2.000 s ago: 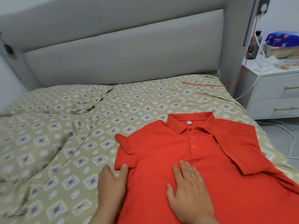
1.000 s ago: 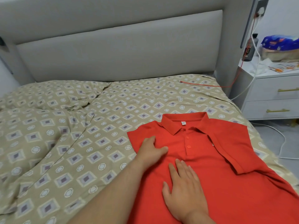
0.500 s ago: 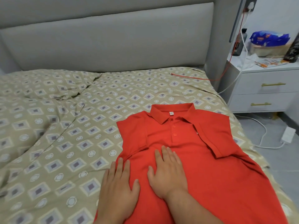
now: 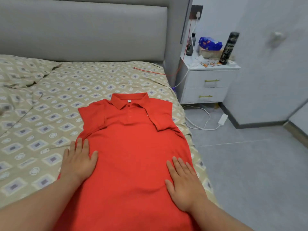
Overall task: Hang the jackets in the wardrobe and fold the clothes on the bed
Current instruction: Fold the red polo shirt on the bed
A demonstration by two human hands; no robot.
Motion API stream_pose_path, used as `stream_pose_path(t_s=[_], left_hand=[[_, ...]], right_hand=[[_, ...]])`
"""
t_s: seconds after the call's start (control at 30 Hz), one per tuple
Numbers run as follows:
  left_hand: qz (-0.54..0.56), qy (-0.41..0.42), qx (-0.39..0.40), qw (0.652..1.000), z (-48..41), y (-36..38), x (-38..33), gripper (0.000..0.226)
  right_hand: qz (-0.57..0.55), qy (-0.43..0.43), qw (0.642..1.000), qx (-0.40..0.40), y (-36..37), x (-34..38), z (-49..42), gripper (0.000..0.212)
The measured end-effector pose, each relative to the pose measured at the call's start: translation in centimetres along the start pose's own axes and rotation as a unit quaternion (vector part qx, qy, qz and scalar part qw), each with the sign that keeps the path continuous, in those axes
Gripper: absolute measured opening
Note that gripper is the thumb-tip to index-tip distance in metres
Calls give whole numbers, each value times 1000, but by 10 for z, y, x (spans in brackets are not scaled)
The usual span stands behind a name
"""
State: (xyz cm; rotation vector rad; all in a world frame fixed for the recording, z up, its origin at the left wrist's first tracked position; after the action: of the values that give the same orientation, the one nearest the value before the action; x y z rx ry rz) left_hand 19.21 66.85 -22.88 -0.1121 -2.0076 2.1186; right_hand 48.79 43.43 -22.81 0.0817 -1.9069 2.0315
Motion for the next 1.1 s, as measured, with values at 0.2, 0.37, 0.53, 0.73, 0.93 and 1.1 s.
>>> stream_pose_path(t_s=[0.2, 0.37, 0.53, 0.73, 0.93, 1.1], left_hand=[[-18, 30, 17, 999, 85, 10, 25, 94], [48, -15, 25, 998, 164, 9, 50, 84], [145, -133, -14, 980, 223, 5, 78, 52], [312, -202, 9, 928, 242, -2, 89, 20], [570, -241, -11, 786, 220, -37, 108, 26], [829, -246, 21, 501, 194, -98, 103, 37]], right_hand=[[-6, 87, 996, 22, 6, -17, 48, 69], [-20, 113, 992, 43, 2, -11, 80, 70], [-115, 248, 961, -29, -12, 0, 122, 80], [-315, 323, 892, -14, -39, -3, 138, 50], [-569, 293, 764, -80, -74, -11, 135, 30], [-789, 261, 543, -119, -103, -19, 134, 50]])
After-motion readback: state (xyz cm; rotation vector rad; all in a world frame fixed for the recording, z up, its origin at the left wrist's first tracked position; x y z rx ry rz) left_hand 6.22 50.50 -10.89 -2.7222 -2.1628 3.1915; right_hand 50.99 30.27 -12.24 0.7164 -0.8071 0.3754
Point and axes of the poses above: each hand's wrist, its own z-axis away from the middle knuckle, its own y-axis out of the palm, x = y × z, the point moved 3 cm from there along -z, towards the middle knuckle, and after that the axes turned 8 degrees about -z, right-handed, at the moved point
